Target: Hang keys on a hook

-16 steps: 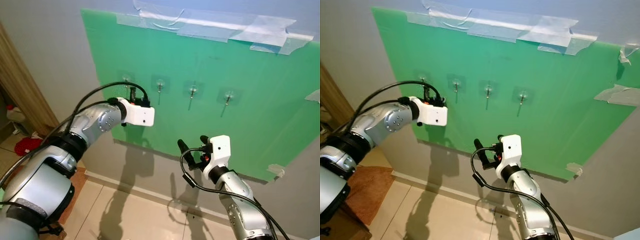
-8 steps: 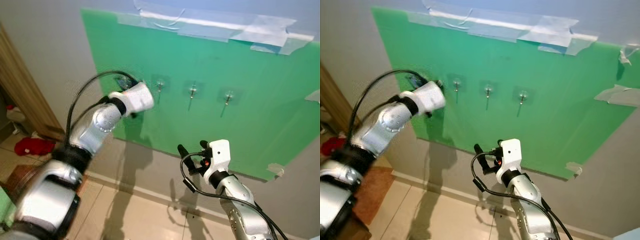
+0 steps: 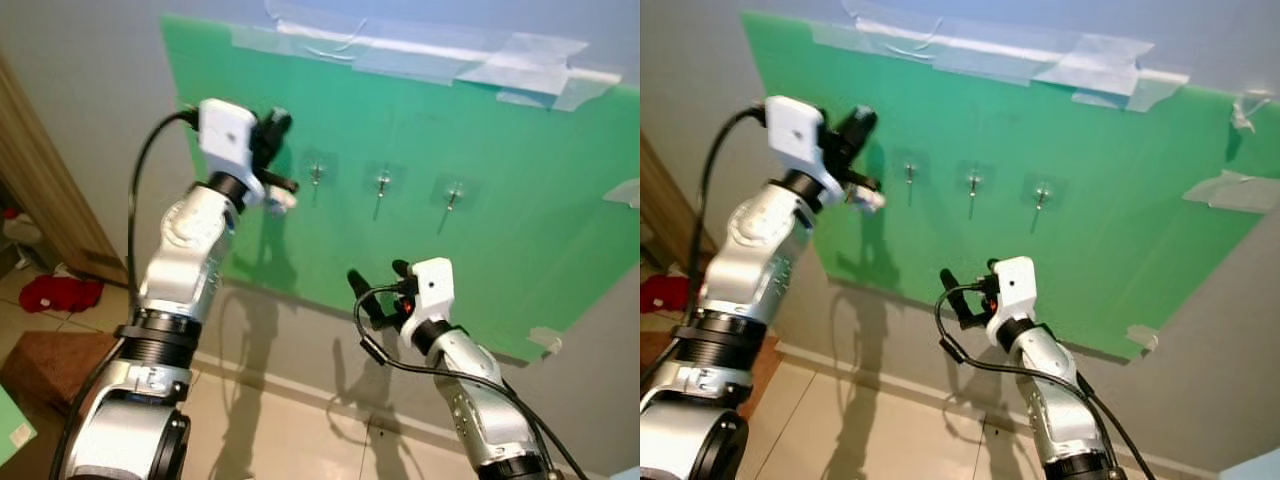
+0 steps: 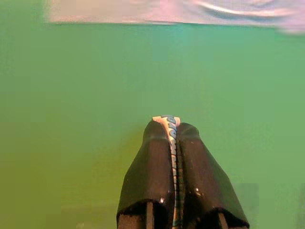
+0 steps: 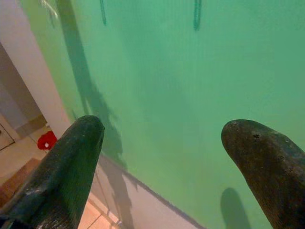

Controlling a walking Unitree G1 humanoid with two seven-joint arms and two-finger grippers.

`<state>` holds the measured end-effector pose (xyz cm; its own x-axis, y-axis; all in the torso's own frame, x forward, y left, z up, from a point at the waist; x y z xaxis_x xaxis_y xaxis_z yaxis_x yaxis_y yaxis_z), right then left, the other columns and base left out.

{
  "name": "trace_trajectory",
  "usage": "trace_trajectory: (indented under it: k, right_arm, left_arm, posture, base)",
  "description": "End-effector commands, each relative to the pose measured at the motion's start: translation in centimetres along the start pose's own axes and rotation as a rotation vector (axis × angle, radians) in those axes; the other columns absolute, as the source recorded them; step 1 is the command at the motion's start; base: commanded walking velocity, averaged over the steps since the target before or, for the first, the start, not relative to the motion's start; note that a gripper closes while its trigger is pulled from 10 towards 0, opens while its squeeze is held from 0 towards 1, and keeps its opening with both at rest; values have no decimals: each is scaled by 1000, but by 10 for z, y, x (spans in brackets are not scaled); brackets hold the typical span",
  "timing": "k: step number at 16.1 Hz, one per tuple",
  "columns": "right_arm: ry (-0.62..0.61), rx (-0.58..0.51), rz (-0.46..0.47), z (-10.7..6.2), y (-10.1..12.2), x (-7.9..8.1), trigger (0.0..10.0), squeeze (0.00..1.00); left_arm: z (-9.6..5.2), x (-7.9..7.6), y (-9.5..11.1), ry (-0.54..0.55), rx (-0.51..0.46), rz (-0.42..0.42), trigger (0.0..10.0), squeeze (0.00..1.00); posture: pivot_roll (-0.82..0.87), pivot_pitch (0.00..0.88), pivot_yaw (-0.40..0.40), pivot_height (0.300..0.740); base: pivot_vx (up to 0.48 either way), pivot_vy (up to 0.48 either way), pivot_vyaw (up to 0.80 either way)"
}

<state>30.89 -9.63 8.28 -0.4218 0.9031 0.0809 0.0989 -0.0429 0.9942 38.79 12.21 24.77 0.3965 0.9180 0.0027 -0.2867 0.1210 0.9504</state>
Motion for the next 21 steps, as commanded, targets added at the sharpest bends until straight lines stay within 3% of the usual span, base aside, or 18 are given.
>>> trace_trajectory:
  k: [1,5,8,9,11,14,15,21]
  right_arm:
    - [-11,-10,23,5,7,-1,10000,0]
    - [3,-55,18,22,33,4,10000,0]
    - [38,-51,-16,38,45,17,10000,0]
    - [61,-55,-5,42,48,22,10000,1000]
    - [75,-54,-2,49,53,27,10000,1000]
    - [69,-78,-68,54,63,28,10000,1000]
    - [51,-84,-82,54,65,25,10000,0]
    - [48,-175,-32,55,95,30,10000,0]
  left_arm:
    - [2,-2,12,-1,-31,-116,0,0]
    - [11,-18,36,-52,-68,-321,0,0]
    - [19,-29,51,-120,-76,-365,0,0]
    - [21,-33,54,-143,-77,-374,0,0]
    - [23,-39,59,-171,-69,-376,0,0]
    - [24,-41,57,-186,-43,-348,0,0]
    - [24,-41,55,-186,-34,-344,0,0]
    - [21,-45,45,-207,17,-319,0,0]
  posture:
    - [-30,0,-13,740]
    - [-30,0,-6,740]
    - [-31,0,14,740]
    - [-30,0,22,740]
    - [-30,0,29,740]
    - [-30,0,29,740]
    - [-29,0,28,740]
    - [-30,0,32,740]
  base:
    - [0,0,0]
    - [0,0,0]
    - [0,0,0]
    - [0,0,0]
    - [0,0,0]
    - [0,0,0]
    - [0,0,0]
    - [0,0,0]
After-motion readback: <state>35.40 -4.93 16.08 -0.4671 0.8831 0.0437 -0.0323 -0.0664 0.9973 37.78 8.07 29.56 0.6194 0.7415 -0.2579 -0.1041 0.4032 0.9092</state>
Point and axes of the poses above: a point about 5 cm out from each wrist's last joint towards the gripper, its own z axis pointing out of the wrist towards the gripper, its own y axis along the axis of the wrist's last joint, x = y × z, the point moved 3 cm from there along z, pointing out of the wrist towards the gripper, and after that the axes turned 3 degrees about -z, right-handed, at the moved point
